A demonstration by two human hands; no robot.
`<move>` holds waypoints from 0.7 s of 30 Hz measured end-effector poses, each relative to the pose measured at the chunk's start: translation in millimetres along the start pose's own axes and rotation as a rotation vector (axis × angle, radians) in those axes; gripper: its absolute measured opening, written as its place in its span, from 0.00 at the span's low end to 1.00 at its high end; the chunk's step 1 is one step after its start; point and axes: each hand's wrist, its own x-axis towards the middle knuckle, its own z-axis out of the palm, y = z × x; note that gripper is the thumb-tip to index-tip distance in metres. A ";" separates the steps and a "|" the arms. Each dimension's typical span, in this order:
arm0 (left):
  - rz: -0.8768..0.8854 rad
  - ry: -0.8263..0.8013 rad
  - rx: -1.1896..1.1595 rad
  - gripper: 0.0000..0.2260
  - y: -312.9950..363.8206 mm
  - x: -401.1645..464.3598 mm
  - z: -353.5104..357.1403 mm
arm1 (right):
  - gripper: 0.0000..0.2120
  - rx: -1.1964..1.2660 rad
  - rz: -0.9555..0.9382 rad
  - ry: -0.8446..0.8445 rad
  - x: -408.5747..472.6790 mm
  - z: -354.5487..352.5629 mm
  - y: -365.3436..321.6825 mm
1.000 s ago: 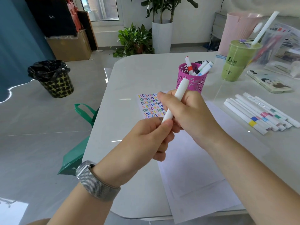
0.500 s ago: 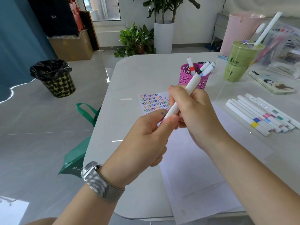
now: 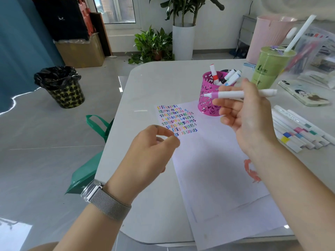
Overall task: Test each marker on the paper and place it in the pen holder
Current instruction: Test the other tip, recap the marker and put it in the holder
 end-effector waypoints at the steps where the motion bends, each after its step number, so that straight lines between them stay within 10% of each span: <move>1: -0.001 -0.003 0.031 0.05 -1.5 0.1 0.8 | 0.17 -0.030 0.002 -0.010 0.9 0.2 2.0; 21: 0.069 -0.025 0.275 0.18 -12.2 6.4 1.4 | 0.15 -0.653 -0.255 -0.123 23.6 3.0 74.7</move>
